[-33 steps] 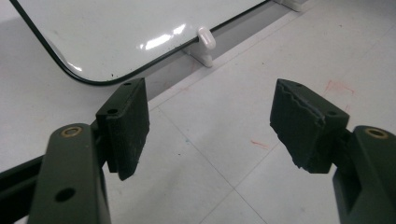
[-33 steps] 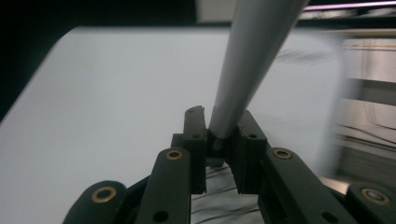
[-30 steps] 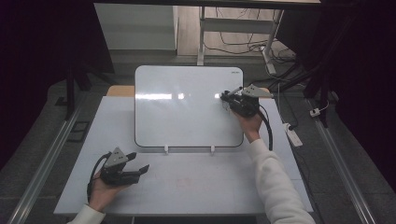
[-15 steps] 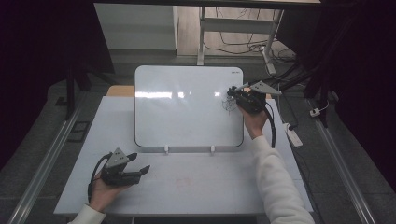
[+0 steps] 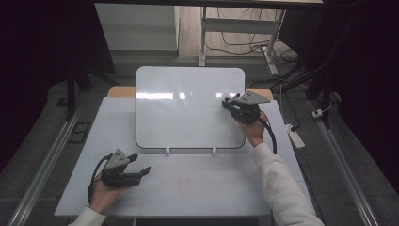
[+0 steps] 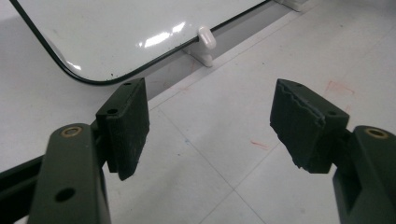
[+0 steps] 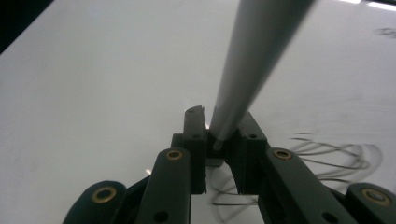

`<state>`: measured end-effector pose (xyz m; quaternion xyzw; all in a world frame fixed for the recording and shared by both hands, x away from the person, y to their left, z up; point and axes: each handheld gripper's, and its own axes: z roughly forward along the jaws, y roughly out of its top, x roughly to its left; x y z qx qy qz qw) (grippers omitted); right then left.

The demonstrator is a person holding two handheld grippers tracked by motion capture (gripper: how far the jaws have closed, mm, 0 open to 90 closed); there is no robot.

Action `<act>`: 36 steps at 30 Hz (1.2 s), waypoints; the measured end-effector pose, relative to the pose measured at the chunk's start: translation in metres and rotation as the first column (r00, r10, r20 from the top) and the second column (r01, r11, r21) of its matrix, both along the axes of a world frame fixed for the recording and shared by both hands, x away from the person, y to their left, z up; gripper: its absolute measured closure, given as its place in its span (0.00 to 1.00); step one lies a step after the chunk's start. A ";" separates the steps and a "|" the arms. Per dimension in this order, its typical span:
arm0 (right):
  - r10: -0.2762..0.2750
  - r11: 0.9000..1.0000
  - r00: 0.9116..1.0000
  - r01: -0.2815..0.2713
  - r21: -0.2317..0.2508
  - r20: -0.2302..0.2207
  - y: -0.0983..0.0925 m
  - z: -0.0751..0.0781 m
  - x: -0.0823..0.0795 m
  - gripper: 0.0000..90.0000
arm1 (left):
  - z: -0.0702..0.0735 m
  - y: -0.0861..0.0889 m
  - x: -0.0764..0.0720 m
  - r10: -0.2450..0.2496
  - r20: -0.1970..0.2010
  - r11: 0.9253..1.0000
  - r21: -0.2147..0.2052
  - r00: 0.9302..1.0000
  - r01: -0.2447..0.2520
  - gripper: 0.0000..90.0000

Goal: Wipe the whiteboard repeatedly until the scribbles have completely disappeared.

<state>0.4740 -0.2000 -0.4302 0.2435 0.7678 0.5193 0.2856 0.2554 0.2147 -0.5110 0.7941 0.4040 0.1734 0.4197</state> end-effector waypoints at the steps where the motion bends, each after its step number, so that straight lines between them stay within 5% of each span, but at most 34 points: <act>1: -0.045 0.998 0.999 0.045 0.039 0.004 -0.007 0.004 0.004 0.86 | 0.000 -0.001 0.000 -0.001 0.000 1.000 0.002 1.000 0.001 0.33; 4: -0.112 0.976 0.993 0.119 0.183 -0.047 -0.028 0.008 0.016 0.86 | 0.001 -0.001 -0.002 -0.006 0.005 1.000 0.003 1.000 0.006 0.33; 6: -0.110 0.977 0.993 0.116 0.180 -0.042 -0.026 0.006 0.014 0.86 | 0.001 -0.001 -0.002 -0.006 0.007 1.000 0.002 1.000 0.006 0.33; 7: -0.039 0.992 0.998 0.044 0.119 -0.040 -0.014 0.000 0.006 0.86 | 0.001 -0.001 -0.002 -0.006 0.005 1.000 0.001 1.000 0.006 0.33; 9: -0.019 0.999 1.000 0.018 0.035 0.004 -0.006 -0.002 0.001 0.86 | 0.001 -0.001 -0.001 -0.006 0.004 1.000 0.001 1.000 0.006 0.33; 10: -0.022 0.999 1.000 0.023 0.050 -0.004 -0.009 0.001 0.004 0.86 | 0.000 -0.002 0.000 -0.007 0.000 1.000 0.003 1.000 0.007 0.33; 13: -0.131 0.974 0.991 0.134 0.184 -0.026 -0.030 0.012 0.021 0.86 | 0.000 -0.004 -0.001 -0.012 0.002 1.000 0.006 1.000 0.012 0.33; 14: -0.131 0.974 0.991 0.134 0.184 -0.026 -0.030 0.012 0.021 0.86 | 0.000 -0.004 -0.001 -0.012 0.002 1.000 0.006 1.000 0.012 0.33; 15: -0.147 0.961 0.988 0.154 0.228 -0.045 -0.037 0.016 0.027 0.86 | 0.001 -0.004 -0.002 -0.012 0.004 1.000 0.005 1.000 0.012 0.33; 17: -0.106 0.970 0.993 0.114 0.214 -0.047 -0.029 0.012 0.023 0.86 | 0.001 -0.003 -0.001 -0.012 0.004 1.000 0.004 1.000 0.012 0.33; 19: -0.025 0.990 0.999 0.031 0.137 -0.043 -0.013 0.005 0.015 0.86 | 0.000 -0.003 0.000 -0.012 -0.001 1.000 0.007 1.000 0.012 0.33; 20: -0.025 0.990 0.999 0.031 0.137 -0.043 -0.013 0.005 0.015 0.86 | 0.000 -0.003 0.000 -0.012 -0.001 1.000 0.007 1.000 0.012 0.33; 21: 0.003 0.996 1.000 -0.001 0.087 -0.025 -0.007 0.004 0.013 0.86 | 0.000 -0.003 0.000 -0.012 -0.004 1.000 0.006 1.000 0.012 0.33; 24: -0.048 0.989 0.998 0.052 0.138 -0.030 -0.017 0.009 0.020 0.86 | 0.000 -0.004 0.000 -0.013 -0.005 1.000 0.007 1.000 0.013 0.33; 27: -0.143 0.963 0.989 0.148 0.224 -0.041 -0.038 0.018 0.032 0.86 | 0.001 -0.003 -0.002 -0.011 0.003 1.000 0.005 1.000 0.011 0.33; 30: -0.135 0.972 0.991 0.137 0.189 -0.027 -0.034 0.016 0.027 0.86 | 0.000 -0.002 -0.001 -0.009 0.000 1.000 0.004 1.000 0.009 0.33; 31: -0.094 0.988 0.996 0.095 0.118 -0.011 -0.029 0.013 0.021 0.86 | 0.000 -0.002 -0.001 -0.010 -0.002 1.000 0.004 1.000 0.010 0.33; 33: -0.120 0.987 0.993 0.120 0.108 -0.008 -0.037 0.017 0.022 0.86 | 0.000 -0.003 0.000 -0.011 -0.002 1.000 0.007 1.000 0.011 0.33; 35: -0.173 0.969 0.985 0.175 0.175 -0.027 -0.049 0.021 0.027 0.86 | 0.000 -0.003 0.000 -0.014 -0.002 1.000 0.008 1.000 0.014 0.33; 36: -0.173 0.969 0.985 0.175 0.175 -0.027 -0.049 0.021 0.027 0.86 | 0.000 -0.004 -0.001 -0.016 -0.002 1.000 0.009 1.000 0.016 0.33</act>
